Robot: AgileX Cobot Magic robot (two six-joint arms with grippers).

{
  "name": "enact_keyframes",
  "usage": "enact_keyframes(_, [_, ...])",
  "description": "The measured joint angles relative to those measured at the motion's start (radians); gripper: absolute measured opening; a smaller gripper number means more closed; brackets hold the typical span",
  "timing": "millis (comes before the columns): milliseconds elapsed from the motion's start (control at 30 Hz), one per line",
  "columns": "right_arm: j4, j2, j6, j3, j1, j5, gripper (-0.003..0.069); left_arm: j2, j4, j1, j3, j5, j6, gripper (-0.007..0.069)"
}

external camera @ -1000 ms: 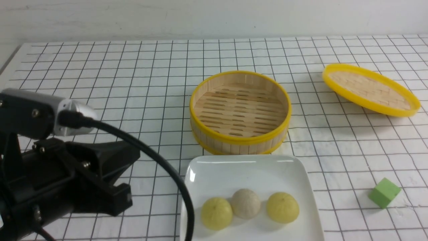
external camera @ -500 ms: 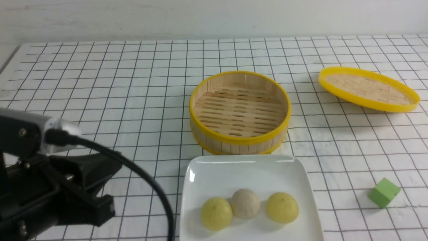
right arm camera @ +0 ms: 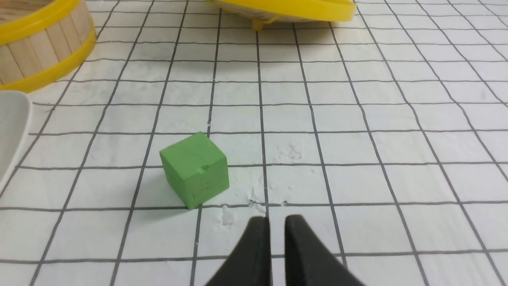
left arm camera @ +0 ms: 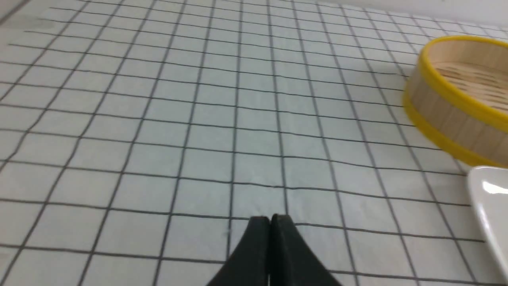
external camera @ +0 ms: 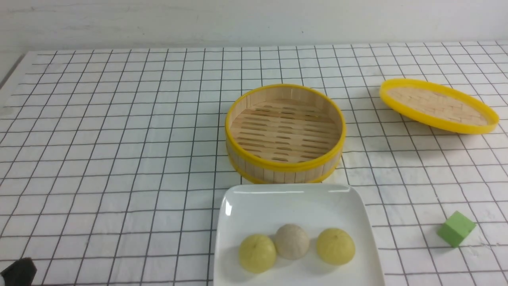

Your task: Put the steamed buns into the plate on the white-black tablecloth.

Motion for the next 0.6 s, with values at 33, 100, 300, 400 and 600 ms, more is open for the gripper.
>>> enact_keyframes(33, [0.000,0.000,0.000,0.000,0.000,0.000,0.0087,-0.035,0.007,0.032,0.028,0.000,0.000,0.0022])
enact_keyframes(100, [0.000,0.000,0.000,0.000,0.000,0.000,0.0090,-0.079,0.018,0.063,0.054,0.006,0.001,0.0024])
enact_keyframes(300, [0.000,0.000,-0.002,0.000,0.000,0.000,0.0097,-0.094,0.045,0.079,0.058,0.058,0.001,0.0031])
enact_keyframes(400, [0.000,0.000,-0.002,0.000,0.000,0.000,0.0100,-0.094,0.049,0.079,0.058,0.083,0.002,0.0034])
enact_keyframes(600, [0.000,0.000,-0.002,0.000,0.000,0.000,0.0108,-0.094,0.049,0.079,0.057,0.086,0.002,0.0034])
